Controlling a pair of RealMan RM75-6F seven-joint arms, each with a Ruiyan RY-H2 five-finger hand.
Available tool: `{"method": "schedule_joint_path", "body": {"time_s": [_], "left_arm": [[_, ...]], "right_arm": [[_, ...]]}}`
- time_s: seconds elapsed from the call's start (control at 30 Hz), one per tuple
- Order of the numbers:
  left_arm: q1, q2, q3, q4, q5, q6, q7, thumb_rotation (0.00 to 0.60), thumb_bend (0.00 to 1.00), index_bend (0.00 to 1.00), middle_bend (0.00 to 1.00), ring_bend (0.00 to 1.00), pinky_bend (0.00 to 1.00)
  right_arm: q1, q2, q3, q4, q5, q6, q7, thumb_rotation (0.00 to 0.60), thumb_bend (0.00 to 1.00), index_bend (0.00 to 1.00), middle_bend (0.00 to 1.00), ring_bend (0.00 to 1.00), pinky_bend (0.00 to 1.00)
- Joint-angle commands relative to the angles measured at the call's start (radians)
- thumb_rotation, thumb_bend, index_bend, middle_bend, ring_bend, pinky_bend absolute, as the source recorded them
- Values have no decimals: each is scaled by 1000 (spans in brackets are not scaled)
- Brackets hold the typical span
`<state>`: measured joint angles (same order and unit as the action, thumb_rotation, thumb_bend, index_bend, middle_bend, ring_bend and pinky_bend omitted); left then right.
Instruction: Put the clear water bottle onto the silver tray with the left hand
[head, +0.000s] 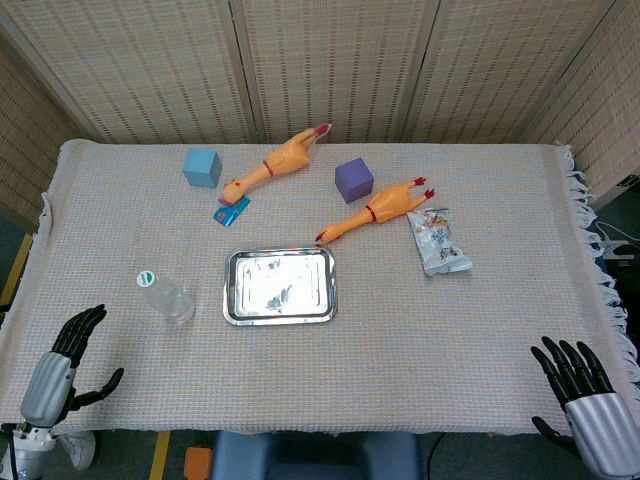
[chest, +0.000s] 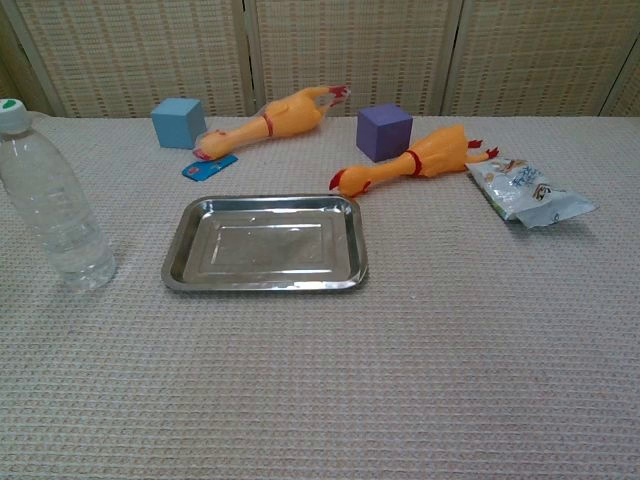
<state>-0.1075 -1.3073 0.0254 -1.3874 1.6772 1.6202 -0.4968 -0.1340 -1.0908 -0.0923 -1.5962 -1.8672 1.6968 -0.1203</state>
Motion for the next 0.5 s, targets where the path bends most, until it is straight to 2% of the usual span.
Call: {"method": "schedule_joint_path", "body": {"time_s": [0.03, 0.1, 0.3, 0.5], "left_arm": [[-66, 14, -68, 3, -187, -211, -362, 600, 320, 0, 0, 0, 61], [-89, 13, -85, 18, -224, -275, -414, 600, 319, 0, 0, 0, 61], [-130, -49, -111, 81, -273, -371, -446, 600, 309, 0, 0, 0, 41], [-160, -108, -119, 148, -277, -419, -440, 600, 304, 0, 0, 0, 43]], "right_arm": [[7, -1, 0, -5, 8, -16, -4, 600, 24, 0, 0, 0, 0], [13, -1, 0, -10, 14, -31, -11, 600, 23, 0, 0, 0, 0], [24, -2, -10, -18, 15, -63, -26, 600, 23, 0, 0, 0, 0], [29, 0, -21, -25, 19, -83, -29, 600, 24, 0, 0, 0, 0]]}}
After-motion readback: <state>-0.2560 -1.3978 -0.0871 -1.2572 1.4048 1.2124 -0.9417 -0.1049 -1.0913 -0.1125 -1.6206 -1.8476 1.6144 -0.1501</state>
